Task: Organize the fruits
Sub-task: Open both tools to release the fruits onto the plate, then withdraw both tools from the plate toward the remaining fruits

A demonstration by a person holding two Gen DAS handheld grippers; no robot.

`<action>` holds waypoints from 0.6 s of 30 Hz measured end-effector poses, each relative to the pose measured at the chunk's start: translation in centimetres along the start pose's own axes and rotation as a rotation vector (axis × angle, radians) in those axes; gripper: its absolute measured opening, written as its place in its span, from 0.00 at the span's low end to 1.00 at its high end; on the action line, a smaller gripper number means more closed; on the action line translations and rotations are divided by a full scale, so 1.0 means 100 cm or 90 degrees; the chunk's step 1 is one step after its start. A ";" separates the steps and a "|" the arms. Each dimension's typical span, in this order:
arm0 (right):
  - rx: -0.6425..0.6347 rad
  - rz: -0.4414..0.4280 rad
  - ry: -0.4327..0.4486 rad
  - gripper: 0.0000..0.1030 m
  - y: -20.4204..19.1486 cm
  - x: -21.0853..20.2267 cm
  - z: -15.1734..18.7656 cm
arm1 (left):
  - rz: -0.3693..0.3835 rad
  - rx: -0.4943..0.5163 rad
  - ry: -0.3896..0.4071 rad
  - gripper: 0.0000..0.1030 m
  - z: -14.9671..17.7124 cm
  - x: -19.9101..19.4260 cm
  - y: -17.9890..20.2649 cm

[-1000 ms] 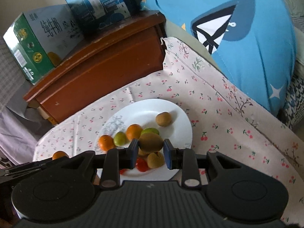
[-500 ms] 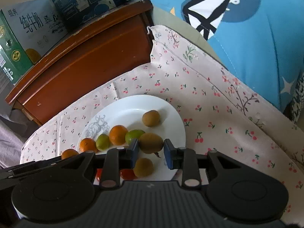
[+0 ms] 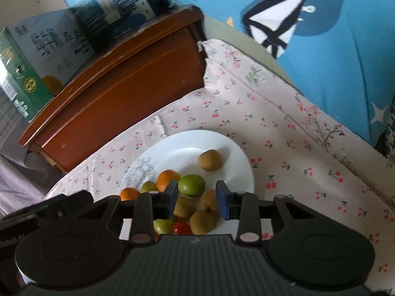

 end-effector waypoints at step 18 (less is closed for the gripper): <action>-0.146 -0.067 -0.040 0.43 -0.053 -0.022 0.046 | -0.083 -0.061 -0.033 0.82 0.020 -0.046 -0.042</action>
Point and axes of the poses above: each gripper's, at about its wrist camera, not at the fingertips, and x roughly the way its jaws point, y to its right, z to its underside, the point moved 1 cm from there along x, roughly the way its jaws point, and after that the axes turned 2 degrees about y, right-handed, at the moved point
